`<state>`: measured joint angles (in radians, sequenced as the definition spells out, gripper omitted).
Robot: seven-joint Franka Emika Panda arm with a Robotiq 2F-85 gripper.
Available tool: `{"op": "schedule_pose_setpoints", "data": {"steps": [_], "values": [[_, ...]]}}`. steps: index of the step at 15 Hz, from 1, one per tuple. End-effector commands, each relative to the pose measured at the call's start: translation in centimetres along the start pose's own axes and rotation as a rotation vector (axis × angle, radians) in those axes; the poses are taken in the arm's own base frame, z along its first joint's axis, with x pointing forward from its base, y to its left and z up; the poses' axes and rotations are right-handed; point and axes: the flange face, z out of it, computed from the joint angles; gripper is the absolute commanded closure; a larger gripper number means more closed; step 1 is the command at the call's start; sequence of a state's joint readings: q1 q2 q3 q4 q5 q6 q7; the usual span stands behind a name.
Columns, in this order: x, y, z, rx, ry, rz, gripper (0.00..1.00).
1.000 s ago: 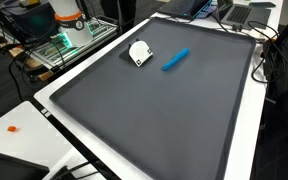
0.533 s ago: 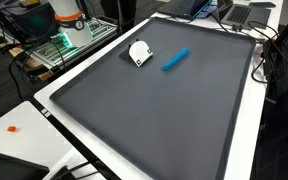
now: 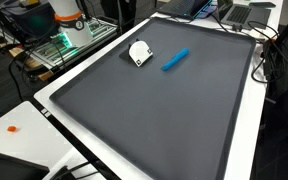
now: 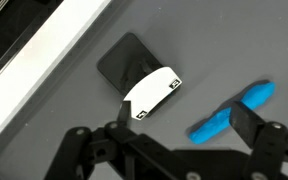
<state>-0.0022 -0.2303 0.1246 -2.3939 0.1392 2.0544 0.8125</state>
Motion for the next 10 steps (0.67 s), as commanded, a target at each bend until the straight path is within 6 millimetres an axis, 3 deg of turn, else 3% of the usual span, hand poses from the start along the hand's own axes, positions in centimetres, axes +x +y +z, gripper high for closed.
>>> {"op": "schedule_pose_setpoints", "data": {"steps": [1,10], "values": [[0.1,0.7,3.1,0.011,-0.016,0.201,0.00],[1.2,1.4,7.9,0.063,-0.061,0.617,0.00]]}}
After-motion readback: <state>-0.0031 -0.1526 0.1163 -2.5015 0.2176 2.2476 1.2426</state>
